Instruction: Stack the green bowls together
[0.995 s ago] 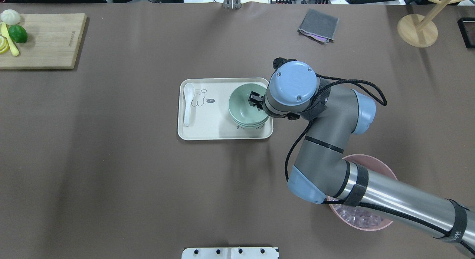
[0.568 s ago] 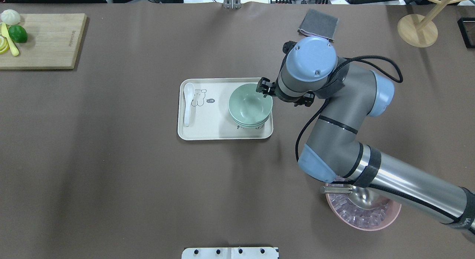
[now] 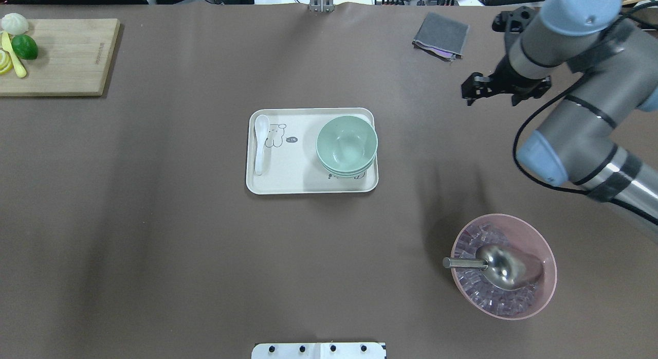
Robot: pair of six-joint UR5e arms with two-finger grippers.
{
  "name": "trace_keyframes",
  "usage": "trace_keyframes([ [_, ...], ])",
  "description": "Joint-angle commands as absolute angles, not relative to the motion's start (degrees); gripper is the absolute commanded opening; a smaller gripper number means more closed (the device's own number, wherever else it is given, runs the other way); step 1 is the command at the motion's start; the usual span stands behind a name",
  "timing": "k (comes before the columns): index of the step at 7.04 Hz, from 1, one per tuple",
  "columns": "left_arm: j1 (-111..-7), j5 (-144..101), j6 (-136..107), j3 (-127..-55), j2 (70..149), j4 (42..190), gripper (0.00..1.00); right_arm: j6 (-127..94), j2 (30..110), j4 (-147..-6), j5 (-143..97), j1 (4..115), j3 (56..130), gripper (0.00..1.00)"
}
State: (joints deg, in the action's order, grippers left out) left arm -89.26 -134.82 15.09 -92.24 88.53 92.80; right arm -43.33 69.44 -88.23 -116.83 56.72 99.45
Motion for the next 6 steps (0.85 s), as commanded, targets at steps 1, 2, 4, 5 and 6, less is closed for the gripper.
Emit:
trace_keyframes([
  [1,-89.21,-134.82,15.03,-92.37,87.90,92.90,0.99,-21.01,81.25,-88.50,-120.92,69.02,100.72,1.00],
  [2,-89.21,-134.82,14.94,-92.11,87.37,94.99,0.99,-12.83,84.26,-88.77,-122.16,74.04,99.85,1.00],
  [4,-89.21,-134.82,15.03,-92.11,86.14,95.27,0.99,-5.94,88.23,-94.09,-126.28,82.93,99.67,1.00],
  [5,-89.21,-134.82,15.03,-92.11,86.13,95.27,0.99,2.99,91.98,-94.30,-126.82,86.54,99.23,1.00],
  [6,-89.21,-134.82,15.03,-92.02,86.13,95.27,0.99,4.38,97.07,-94.31,-127.52,89.18,100.79,1.00],
])
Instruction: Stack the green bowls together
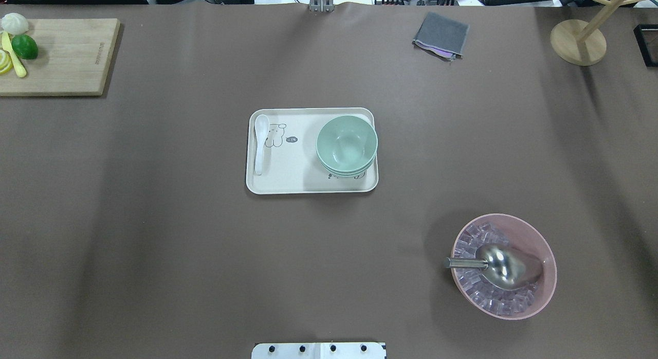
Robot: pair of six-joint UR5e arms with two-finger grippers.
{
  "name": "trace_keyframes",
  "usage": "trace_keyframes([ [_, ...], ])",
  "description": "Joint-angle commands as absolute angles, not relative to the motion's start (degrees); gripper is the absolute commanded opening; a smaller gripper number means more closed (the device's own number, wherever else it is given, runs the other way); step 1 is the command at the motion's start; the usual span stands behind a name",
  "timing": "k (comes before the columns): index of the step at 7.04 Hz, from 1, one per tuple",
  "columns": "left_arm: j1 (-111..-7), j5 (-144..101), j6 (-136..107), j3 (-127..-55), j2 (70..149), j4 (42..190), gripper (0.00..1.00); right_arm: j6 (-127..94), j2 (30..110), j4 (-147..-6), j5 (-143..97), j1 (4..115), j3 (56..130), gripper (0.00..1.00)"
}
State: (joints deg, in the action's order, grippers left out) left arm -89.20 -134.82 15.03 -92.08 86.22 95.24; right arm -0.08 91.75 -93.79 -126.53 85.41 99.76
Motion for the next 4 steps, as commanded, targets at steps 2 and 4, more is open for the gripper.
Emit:
trace_keyframes([
  [2,-89.12,-134.82,14.94,-92.02,86.13,95.10,0.99,4.22,101.84,-92.91,-126.92,89.21,100.37,1.00],
  [4,-89.12,-134.82,14.94,-91.50,85.78,94.31,0.99,4.22,101.96,-90.62,-126.91,89.21,100.19,1.00],
])
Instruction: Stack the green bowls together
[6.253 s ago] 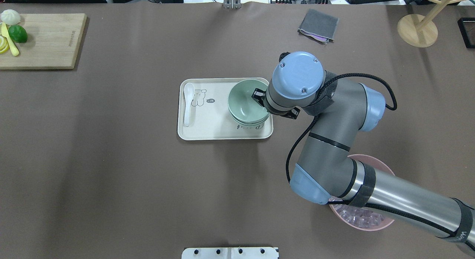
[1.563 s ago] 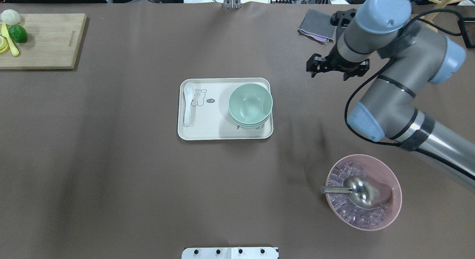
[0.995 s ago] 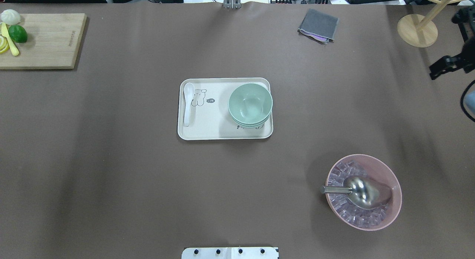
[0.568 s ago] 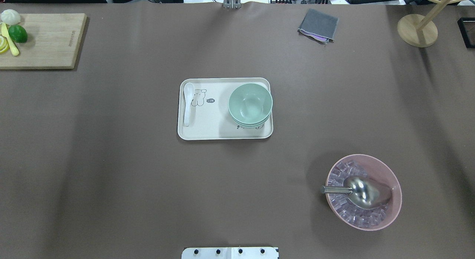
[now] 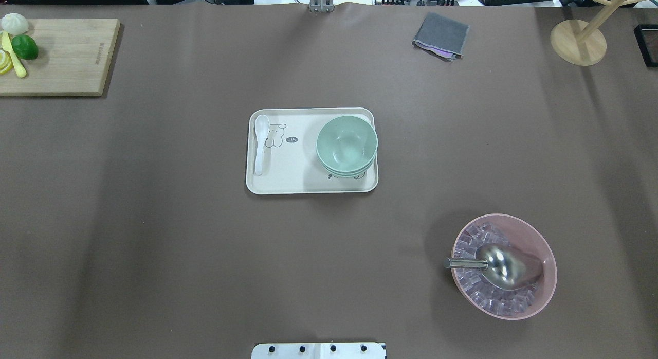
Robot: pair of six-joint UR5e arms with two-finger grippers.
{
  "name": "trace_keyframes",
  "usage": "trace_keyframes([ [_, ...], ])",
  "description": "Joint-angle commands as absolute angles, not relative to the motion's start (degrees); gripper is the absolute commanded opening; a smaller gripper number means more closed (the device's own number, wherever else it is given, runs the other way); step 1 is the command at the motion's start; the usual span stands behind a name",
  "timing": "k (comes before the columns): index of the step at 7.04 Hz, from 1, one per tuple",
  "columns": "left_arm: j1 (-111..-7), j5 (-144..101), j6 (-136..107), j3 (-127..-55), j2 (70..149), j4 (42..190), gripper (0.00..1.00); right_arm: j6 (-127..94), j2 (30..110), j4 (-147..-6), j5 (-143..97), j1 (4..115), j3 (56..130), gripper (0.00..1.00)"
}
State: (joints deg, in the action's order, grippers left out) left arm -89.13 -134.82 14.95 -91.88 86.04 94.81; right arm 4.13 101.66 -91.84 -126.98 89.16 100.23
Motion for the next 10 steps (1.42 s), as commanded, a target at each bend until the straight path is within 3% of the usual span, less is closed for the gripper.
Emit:
trace_keyframes([
  [1,-89.12,-134.65,14.94,-89.75,85.52,94.65,0.99,4.22,101.87,-90.53,-126.91,89.21,100.20,1.00],
  [10,-89.12,-133.95,14.77,-89.73,85.34,95.01,0.99,4.39,102.30,-90.09,-127.79,89.12,99.23,1.00],
])
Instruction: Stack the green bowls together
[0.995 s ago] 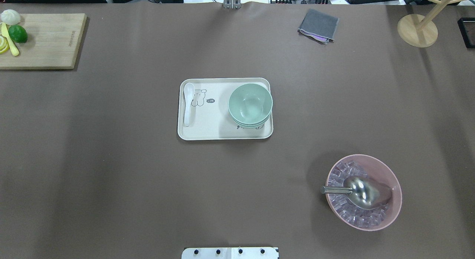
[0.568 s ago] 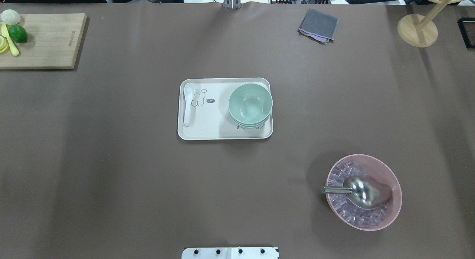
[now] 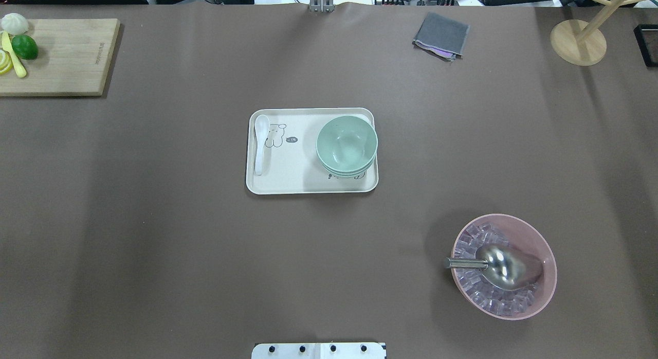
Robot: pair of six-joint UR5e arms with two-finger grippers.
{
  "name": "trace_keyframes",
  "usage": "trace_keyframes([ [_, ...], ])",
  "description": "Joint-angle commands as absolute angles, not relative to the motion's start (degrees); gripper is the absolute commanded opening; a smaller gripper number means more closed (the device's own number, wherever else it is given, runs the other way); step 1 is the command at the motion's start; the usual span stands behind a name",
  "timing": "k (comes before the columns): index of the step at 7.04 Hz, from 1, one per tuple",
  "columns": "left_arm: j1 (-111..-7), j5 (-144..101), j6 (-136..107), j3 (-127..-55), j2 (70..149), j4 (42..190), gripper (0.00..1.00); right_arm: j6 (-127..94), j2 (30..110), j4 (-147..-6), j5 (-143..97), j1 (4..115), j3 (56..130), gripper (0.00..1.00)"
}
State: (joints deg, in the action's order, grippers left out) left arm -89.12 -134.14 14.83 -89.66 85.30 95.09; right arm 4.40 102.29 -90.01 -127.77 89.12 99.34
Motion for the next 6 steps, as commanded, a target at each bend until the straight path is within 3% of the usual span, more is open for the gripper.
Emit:
trace_keyframes([
  [1,-89.12,-133.68,14.77,-90.17,85.34,95.01,0.99,4.39,102.30,-90.00,-127.79,89.12,99.14,1.00],
  [6,-89.12,-133.68,14.85,-90.70,85.61,95.71,0.99,4.48,102.30,-90.00,-128.32,89.12,99.23,1.00],
])
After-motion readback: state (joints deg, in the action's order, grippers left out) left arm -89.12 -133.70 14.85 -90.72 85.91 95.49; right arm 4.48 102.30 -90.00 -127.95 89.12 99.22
